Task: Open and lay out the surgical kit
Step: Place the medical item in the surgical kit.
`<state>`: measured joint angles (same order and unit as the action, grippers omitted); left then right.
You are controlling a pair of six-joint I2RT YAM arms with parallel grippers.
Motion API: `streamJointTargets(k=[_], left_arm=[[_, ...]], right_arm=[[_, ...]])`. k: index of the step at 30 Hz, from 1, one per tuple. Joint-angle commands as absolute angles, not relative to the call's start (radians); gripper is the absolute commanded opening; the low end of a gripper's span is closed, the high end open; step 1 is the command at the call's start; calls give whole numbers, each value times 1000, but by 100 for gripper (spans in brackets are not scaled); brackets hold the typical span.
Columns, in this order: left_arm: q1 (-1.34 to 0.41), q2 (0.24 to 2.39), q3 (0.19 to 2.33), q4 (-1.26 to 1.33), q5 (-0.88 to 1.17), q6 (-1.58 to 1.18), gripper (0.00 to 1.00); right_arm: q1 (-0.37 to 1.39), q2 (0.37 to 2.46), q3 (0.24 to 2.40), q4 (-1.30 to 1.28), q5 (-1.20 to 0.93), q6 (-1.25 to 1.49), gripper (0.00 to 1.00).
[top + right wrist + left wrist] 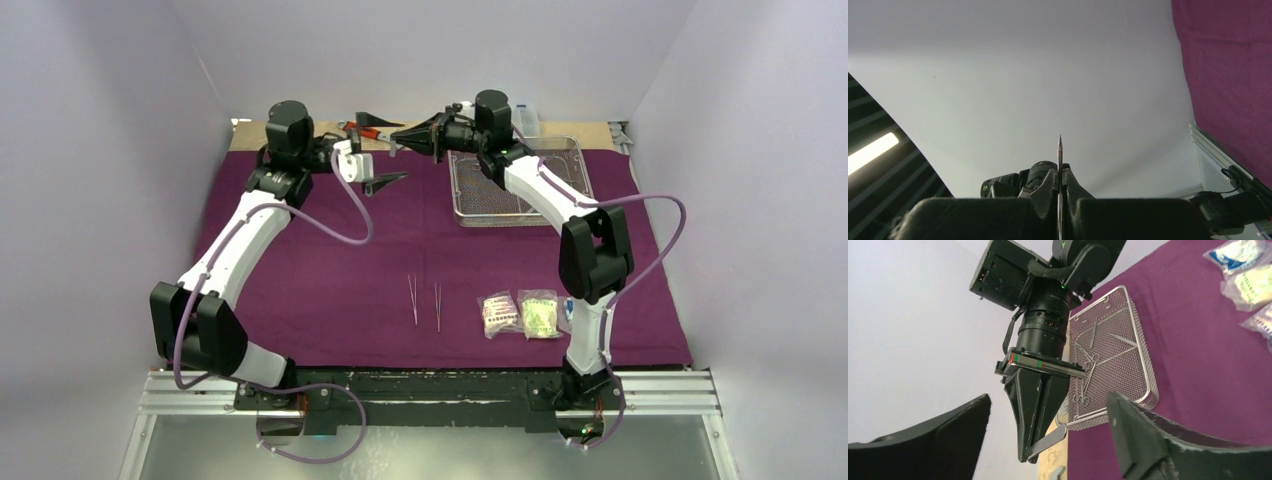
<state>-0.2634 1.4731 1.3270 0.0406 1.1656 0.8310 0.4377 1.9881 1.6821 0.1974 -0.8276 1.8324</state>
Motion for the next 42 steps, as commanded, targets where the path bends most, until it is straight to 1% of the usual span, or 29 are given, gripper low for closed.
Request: streamJointTargets(k=[1, 4, 6, 10, 13, 15, 18, 20, 23, 27, 32, 38, 40, 42], left_arm=[[-265, 1394, 1305, 34, 1164, 832, 93], [-265, 1357, 1271, 16, 1142, 819, 97], [-265, 1324, 1240, 41, 1120, 744, 99], [-265, 1278, 1199, 192, 985, 284, 99], [-264, 1269, 1208, 163, 863, 4, 99], [-264, 1261, 1234, 65, 753, -112, 99], [-264, 1263, 1314, -204, 513, -152, 99], [-264, 1249, 1334, -308, 351, -159, 99], [-264, 1175, 1268, -344, 160, -192, 99], [-263, 1040, 1129, -322, -21, -229, 99], [-262, 961, 1022, -315, -120, -243, 99], [-262, 956, 985, -314, -142, -241, 99], [-262, 963, 992, -327, -145, -239, 99], [-264, 969, 998, -344, -151, -235, 99]], right_arm=[[435, 1929, 1674, 238, -790, 1794, 0], [434, 1928, 1676, 194, -746, 1736, 0], [435, 1931, 1681, 148, -709, 1664, 0], [441, 1933, 1699, -22, -574, 1426, 0], [466, 1929, 1711, -186, -449, 1216, 0], [501, 1918, 1709, -277, -333, 1091, 0], [585, 1914, 1707, -406, -149, 940, 0], [650, 1915, 1697, -487, -30, 889, 0], [748, 1894, 1615, -529, 97, 868, 0], [861, 1889, 1504, -523, 136, 888, 0], [965, 1955, 1503, -575, 183, 908, 0], [989, 2009, 1479, -549, 163, 941, 0], [993, 2024, 1480, -552, 165, 958, 4], [1005, 2035, 1488, -562, 188, 974, 10]])
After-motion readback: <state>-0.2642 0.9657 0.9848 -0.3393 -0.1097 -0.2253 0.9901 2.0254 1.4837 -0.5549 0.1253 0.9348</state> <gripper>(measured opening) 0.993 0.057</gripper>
